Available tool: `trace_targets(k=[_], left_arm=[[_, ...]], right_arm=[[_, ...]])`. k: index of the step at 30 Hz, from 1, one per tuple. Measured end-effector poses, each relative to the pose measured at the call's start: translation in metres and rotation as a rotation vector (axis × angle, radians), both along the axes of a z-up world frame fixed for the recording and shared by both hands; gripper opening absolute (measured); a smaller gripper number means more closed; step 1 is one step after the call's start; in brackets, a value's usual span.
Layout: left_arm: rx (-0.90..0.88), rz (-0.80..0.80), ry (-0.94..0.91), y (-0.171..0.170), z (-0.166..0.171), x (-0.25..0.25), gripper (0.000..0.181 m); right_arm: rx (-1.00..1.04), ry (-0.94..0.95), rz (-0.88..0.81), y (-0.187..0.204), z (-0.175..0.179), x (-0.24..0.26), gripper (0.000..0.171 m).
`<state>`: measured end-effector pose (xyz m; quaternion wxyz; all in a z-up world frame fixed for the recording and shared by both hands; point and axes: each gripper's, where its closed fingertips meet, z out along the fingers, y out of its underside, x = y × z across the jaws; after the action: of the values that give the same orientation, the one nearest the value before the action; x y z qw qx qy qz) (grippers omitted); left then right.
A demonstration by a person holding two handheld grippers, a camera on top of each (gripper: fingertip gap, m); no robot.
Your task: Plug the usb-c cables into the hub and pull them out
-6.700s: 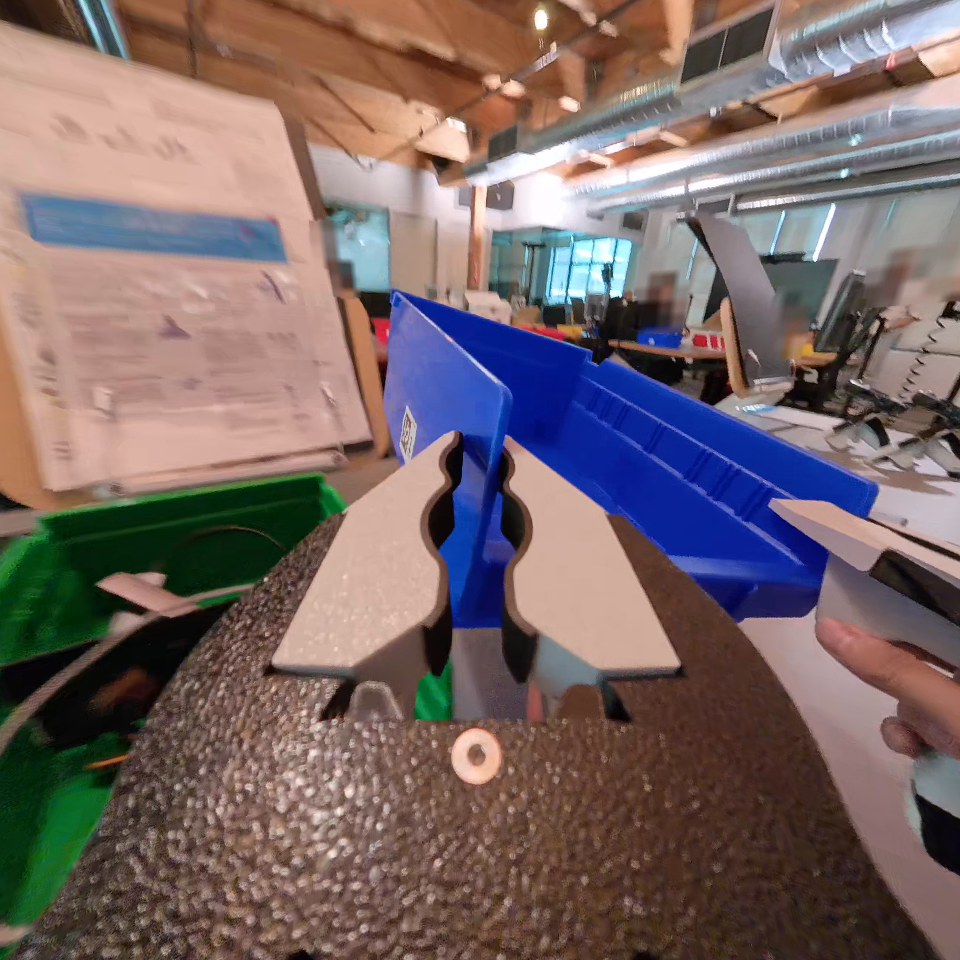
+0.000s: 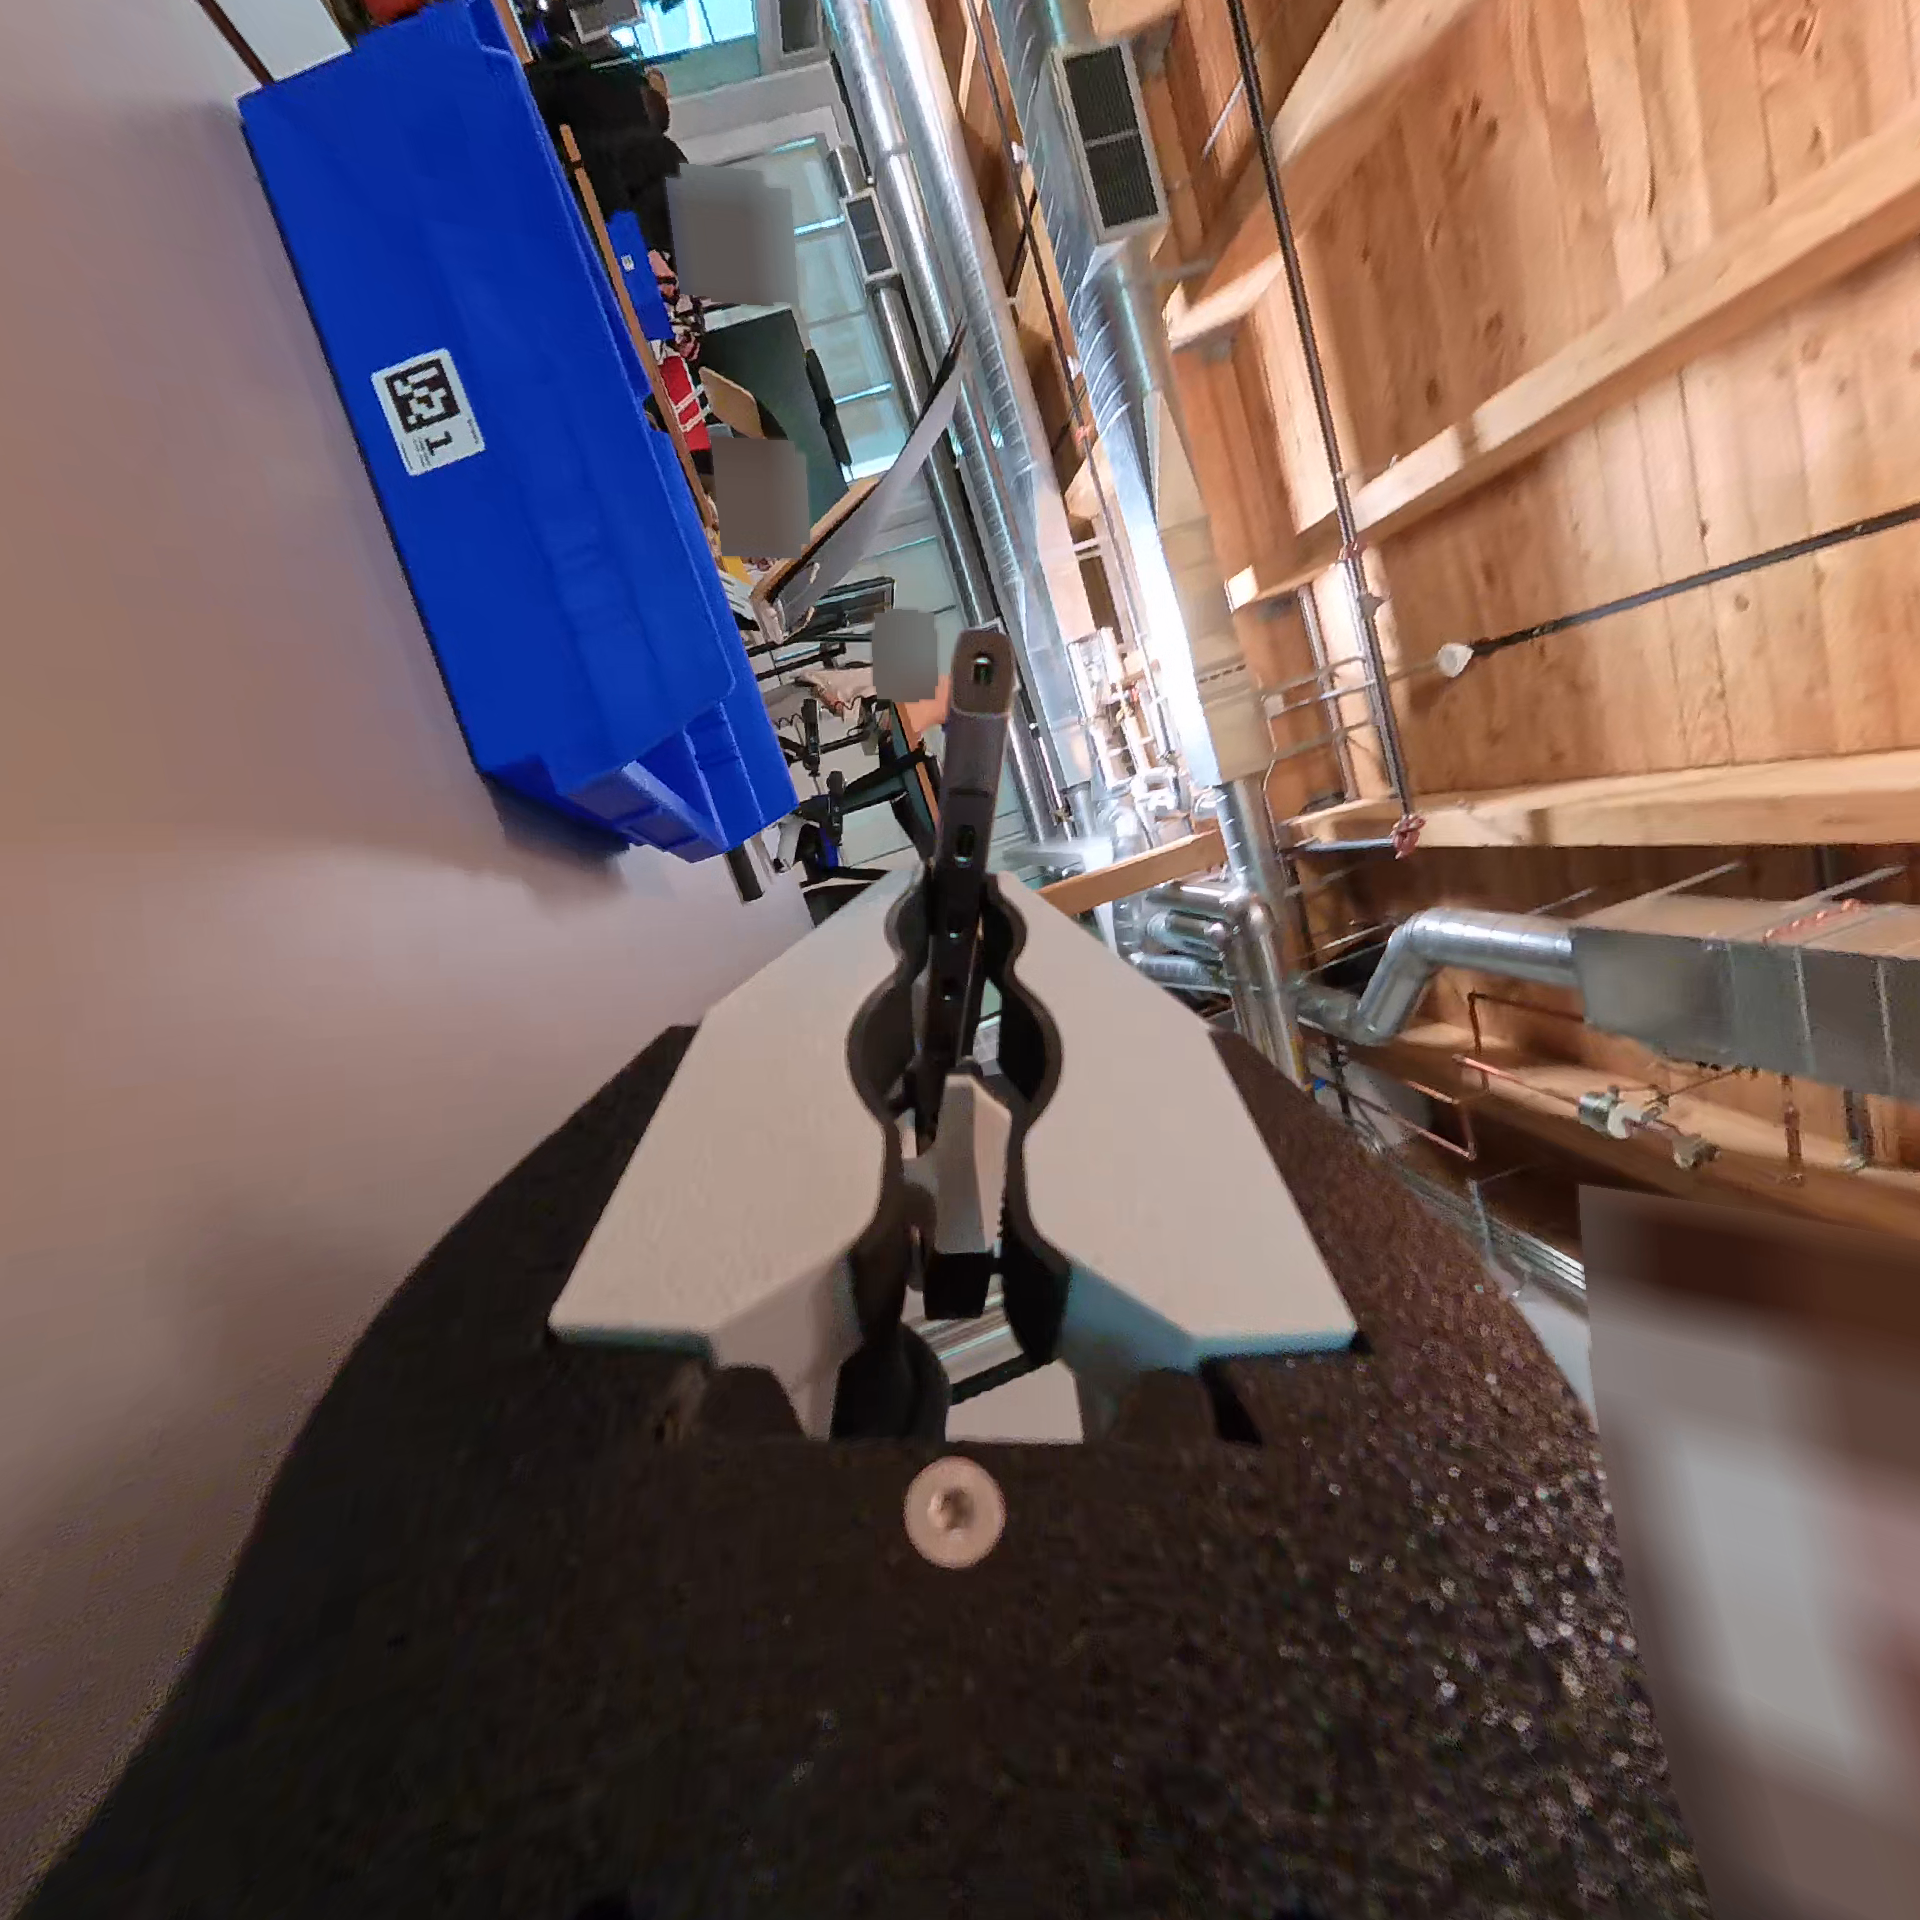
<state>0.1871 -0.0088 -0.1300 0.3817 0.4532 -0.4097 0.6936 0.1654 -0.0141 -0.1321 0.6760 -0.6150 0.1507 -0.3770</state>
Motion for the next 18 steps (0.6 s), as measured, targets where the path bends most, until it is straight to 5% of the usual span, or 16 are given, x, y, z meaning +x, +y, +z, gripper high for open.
trace_targets(k=[8, 10, 18], left_arm=[[0.015, 0.021, 0.034, -0.004, -0.002, 0.000, 0.006], [0.034, 0.005, 0.026, -0.009, -0.003, -0.003, 0.006], [0.046, 0.005, 0.017, -0.016, 0.001, -0.001, 0.006]], right_arm=[[-0.047, -0.069, -0.068, 0.000, 0.001, 0.002, 0.041], [-0.050, -0.053, -0.049, 0.003, -0.002, 0.000, 0.025], [0.031, 0.003, -0.077, -0.005, 0.001, 0.006, 0.023]])
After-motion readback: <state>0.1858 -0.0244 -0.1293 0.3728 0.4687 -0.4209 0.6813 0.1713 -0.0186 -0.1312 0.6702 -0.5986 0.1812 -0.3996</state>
